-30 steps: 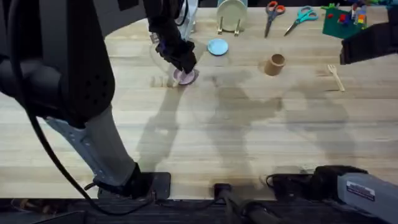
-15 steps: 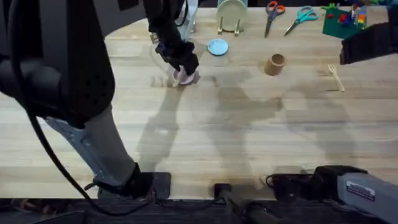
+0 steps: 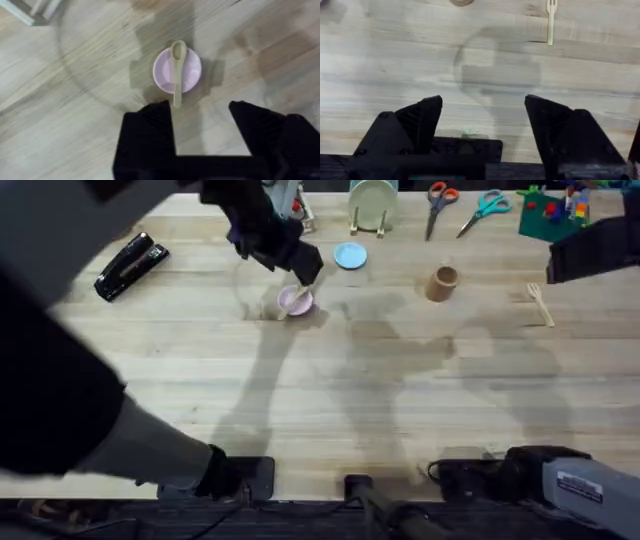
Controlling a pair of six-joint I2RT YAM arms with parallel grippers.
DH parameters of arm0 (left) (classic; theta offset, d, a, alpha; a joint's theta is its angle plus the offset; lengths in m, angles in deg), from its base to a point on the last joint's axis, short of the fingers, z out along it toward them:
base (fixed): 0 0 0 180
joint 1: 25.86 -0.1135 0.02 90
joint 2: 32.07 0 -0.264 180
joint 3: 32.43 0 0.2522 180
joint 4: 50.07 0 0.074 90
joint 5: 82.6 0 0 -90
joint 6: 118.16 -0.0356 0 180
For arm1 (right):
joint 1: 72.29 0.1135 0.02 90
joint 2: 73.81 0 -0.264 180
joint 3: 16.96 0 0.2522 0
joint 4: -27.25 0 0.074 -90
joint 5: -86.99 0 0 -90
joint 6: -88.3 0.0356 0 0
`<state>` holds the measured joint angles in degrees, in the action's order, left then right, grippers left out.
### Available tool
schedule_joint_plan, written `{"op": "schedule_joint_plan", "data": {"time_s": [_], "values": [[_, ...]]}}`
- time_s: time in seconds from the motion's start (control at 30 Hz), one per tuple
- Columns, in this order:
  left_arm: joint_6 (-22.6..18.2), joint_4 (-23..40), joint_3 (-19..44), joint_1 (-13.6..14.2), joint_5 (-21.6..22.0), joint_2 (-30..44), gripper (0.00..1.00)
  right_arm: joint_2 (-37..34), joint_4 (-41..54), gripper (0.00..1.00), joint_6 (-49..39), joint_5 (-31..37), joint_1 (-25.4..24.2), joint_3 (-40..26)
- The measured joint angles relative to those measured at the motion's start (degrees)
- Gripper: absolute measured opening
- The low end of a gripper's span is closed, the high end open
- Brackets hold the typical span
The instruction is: Pick up a utensil and set it on the pink plate, then put the other utensil in the container.
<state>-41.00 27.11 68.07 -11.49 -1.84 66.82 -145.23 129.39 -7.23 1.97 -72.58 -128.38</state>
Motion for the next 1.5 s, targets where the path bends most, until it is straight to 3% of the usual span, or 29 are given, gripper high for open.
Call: {"op": "schedule_joint_plan", "data": {"time_s": [0.1,0.33,0.6,0.87,1.1,1.33,1.5], "values": [[0.0,0.3,0.0,0.0,0.0,-3.4,0.841,0.0,0.0,0.993,0.0,0.0,0.0,0.0],[0.1,0.5,0.0,0.0,0.0,-10.1,0.984,0.0,0.0,0.995,0.0,0.0,0.0,0.0],[1.2,1.8,0.0,0.0,0.0,-16.0,0.995,0.0,0.0,0.993,0.0,0.0,0.0,0.0],[1.0,2.8,0.0,0.0,-0.1,-16.3,0.994,0.0,0.0,0.995,0.0,0.0,0.0,0.0],[-3.5,-1.2,-3.0,0.0,-6.7,-16.5,0.996,0.0,0.0,0.994,0.0,0.0,0.0,0.0],[-7.7,-14.0,-15.5,0.0,-16.7,-16.7,0.996,0.0,0.0,0.993,0.0,0.0,0.0,0.0],[-9.6,-22.2,-22.8,0.0,-21.3,-19.2,0.996,0.0,0.0,0.995,0.0,0.0,0.0,0.0]]}}
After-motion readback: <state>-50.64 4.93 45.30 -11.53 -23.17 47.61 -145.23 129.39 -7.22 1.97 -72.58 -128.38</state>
